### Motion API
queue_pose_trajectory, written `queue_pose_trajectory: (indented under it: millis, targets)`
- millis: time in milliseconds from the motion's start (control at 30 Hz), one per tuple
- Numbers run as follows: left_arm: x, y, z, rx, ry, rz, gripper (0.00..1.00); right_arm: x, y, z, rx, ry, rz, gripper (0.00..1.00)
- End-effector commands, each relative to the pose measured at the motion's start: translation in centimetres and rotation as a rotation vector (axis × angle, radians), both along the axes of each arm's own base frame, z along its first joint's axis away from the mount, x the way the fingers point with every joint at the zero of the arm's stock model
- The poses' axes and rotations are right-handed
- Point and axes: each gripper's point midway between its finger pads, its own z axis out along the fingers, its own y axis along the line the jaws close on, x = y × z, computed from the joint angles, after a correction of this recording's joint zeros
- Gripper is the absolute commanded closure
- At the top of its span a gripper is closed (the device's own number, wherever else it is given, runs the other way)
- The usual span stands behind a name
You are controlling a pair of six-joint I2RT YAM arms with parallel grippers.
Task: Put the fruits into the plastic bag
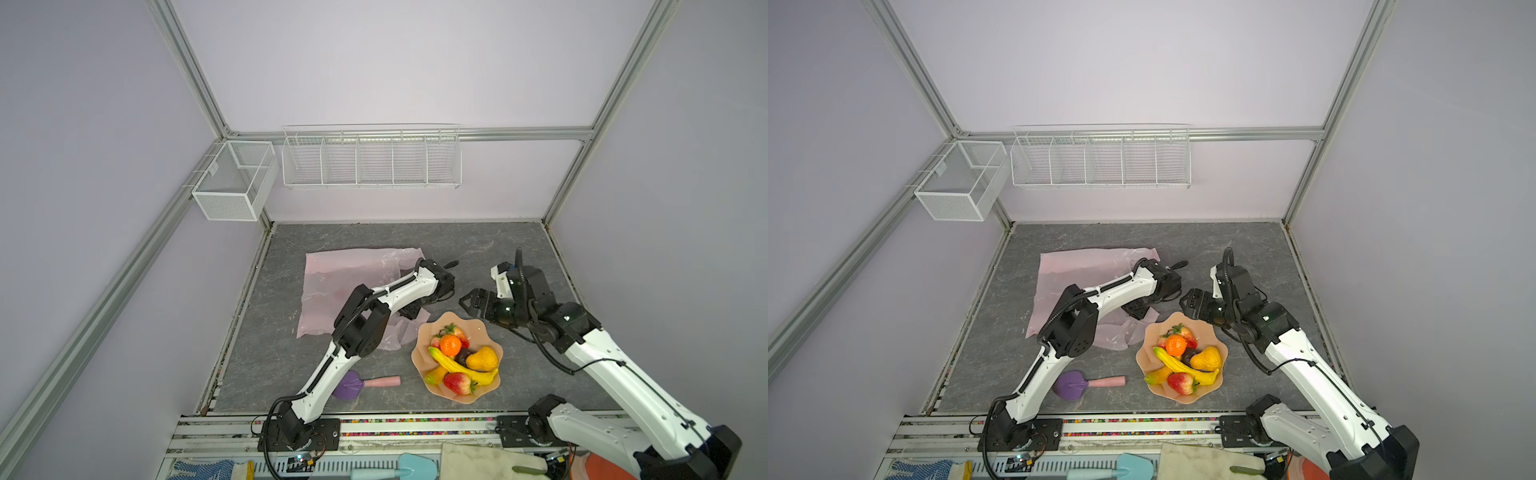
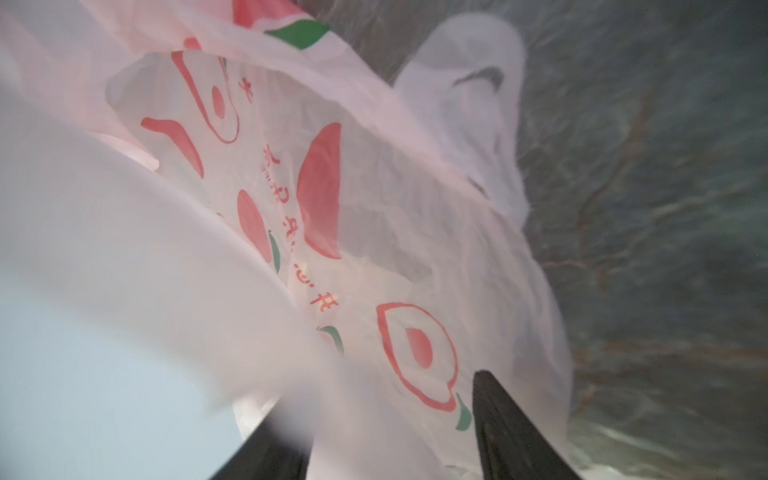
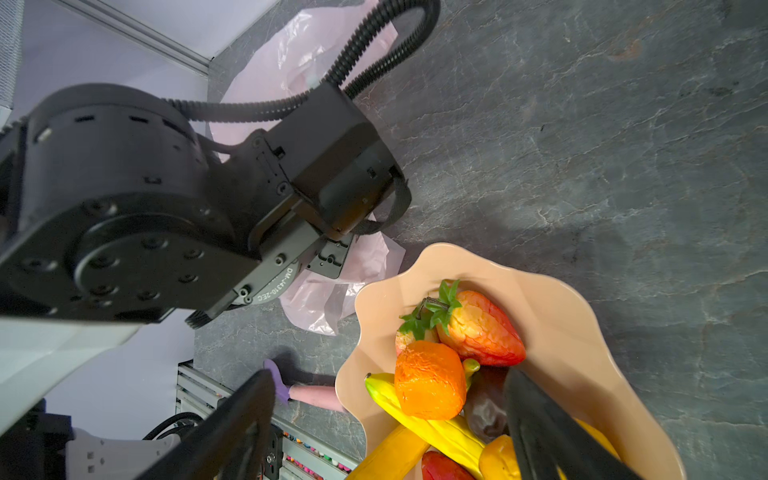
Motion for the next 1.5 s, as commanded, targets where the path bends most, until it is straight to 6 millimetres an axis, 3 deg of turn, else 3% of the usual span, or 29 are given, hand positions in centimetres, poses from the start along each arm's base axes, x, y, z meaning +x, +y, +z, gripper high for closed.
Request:
queue_pose_trajectory:
  millis: [0, 167, 267, 600, 767, 1033, 1200, 1467]
  targets:
    - [0.3, 1.2, 4.3, -0.023, -0.114, 0.012, 0.57, -0.5, -0.4, 0.4, -0.001, -0.010, 0.014, 0.11]
    - [-0.7, 2.4, 5.5, -0.039, -0.125, 0.012, 0.88, -0.6, -0.6, -0.1, -0.003, 0.002, 0.005, 0.11]
    - [-1.1, 2.9, 6.6, -0.056, -0.138, 0.013, 1.00, -0.6, -0.6, -0.4, 0.000, 0.011, -0.005, 0.11]
    - [-2.7, 5.0, 9.8, -0.153, -0.169, 0.039, 1.00, -0.4, -0.3, -1.0, 0.007, 0.033, -0.002, 0.11]
    - [-4.0, 8.1, 12.3, -0.254, -0.213, 0.084, 1.00, -0.8, 1.2, -2.0, 0.026, 0.093, 0.068, 0.09]
    - [-6.3, 11.5, 14.1, -0.368, -0.216, 0.121, 1.00, -2.7, 4.1, -3.1, -0.042, 0.137, 0.211, 0.06]
    - [-6.9, 10.9, 14.0, -0.439, -0.193, 0.105, 1.00, -3.6, 4.7, -5.9, -0.190, 0.204, 0.243, 0.02]
    - [-7.2, 9.7, 15.0, -0.556, -0.176, 0.080, 1.00, -4.4, 3.7, -7.8, -0.360, 0.273, 0.165, 0.02]
